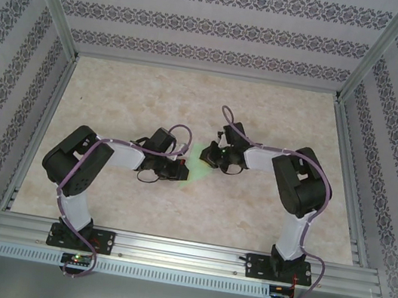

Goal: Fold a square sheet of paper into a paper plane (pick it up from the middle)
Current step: Fourth fold the wing at the center of the table.

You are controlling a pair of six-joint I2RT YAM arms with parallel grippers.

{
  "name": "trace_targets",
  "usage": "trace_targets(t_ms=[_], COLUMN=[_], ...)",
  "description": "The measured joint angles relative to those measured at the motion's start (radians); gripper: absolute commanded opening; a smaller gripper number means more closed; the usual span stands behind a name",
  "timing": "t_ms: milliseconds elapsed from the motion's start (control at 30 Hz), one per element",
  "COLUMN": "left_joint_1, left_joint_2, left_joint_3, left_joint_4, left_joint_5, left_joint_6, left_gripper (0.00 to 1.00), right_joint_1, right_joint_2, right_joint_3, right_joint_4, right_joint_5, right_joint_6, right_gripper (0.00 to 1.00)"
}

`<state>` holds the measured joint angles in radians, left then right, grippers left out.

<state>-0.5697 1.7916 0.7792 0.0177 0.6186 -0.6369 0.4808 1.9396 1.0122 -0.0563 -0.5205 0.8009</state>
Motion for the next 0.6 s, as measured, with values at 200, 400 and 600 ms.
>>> trace_targets(t_ms=[200, 400, 600], left_joint_1=[0.000, 0.000, 0.000], left_joint_2=[0.000, 0.000, 0.000], left_joint_3=[-0.003, -0.005, -0.009], left_joint_4=[0.010, 0.013, 0.019], left_joint_5=[0.000, 0.000, 0.001], left_joint_6=[0.001, 0.001, 0.001], left_gripper=[0.02, 0.02, 0.02], right_joint_1=[-0.035, -0.083, -0.124], right_joint_2=[0.039, 0.056, 0.072], right_joint_3=[0.052, 0.063, 0.090], right_joint_4=[-0.044, -0.032, -0.045], right_joint_5=[-0.055, -0.088, -0.083], right_joint_6=[-0.024, -0.037, -0.043], right_gripper=[0.08, 0.09, 0.08])
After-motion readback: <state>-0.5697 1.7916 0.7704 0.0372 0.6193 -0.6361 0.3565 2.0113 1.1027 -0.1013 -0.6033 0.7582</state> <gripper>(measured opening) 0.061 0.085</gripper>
